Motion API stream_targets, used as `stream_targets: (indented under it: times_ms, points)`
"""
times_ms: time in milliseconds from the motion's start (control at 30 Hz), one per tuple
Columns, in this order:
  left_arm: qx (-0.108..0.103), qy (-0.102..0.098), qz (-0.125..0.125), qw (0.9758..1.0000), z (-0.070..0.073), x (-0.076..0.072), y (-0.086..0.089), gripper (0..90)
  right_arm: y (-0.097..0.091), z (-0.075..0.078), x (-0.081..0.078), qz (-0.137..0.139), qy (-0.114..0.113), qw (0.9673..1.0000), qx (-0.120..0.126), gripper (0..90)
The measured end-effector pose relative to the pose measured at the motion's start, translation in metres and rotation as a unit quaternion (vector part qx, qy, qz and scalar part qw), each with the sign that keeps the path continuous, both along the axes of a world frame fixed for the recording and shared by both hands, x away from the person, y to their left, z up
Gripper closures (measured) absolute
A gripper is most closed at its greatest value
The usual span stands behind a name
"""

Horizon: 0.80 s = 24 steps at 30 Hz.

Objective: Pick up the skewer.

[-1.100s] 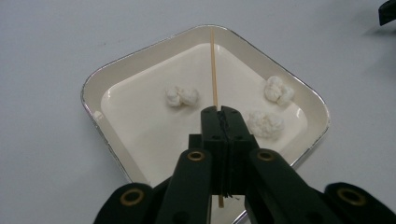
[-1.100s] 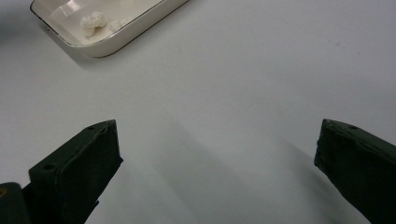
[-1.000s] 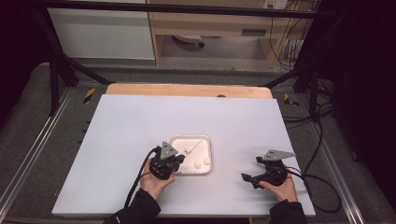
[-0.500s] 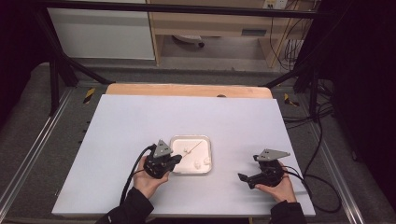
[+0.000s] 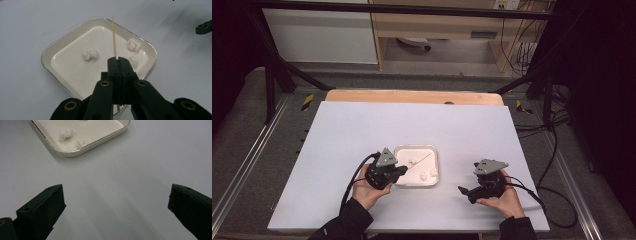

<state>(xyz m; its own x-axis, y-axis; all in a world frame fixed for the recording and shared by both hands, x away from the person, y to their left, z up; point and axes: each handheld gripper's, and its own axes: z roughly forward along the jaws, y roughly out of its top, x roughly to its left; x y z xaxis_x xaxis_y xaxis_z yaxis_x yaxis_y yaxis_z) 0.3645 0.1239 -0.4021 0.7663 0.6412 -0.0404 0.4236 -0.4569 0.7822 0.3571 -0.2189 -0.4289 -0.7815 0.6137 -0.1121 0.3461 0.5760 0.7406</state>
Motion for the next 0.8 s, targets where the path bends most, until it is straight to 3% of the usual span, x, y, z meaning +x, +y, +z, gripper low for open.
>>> stream_targets:
  times_ms: [433, 700, 800]
  points:
    - [0.023, -0.001, -0.032, 0.9992, 0.004, 0.004, -0.016, 89.1, 0.020, 0.010, 0.001, 0.030, -0.034, 0.9973, -0.057, 2.4]
    - [0.031, -0.001, -0.055, 0.9980, 0.006, 0.003, -0.031, 89.1, 0.031, 0.015, -0.001, 0.052, -0.058, 0.9933, -0.085, 4.2]
    - [0.036, -0.003, -0.065, 0.9973, 0.006, 0.002, -0.037, 89.1, 0.035, 0.016, -0.002, 0.064, -0.066, 0.9904, -0.103, 5.3]
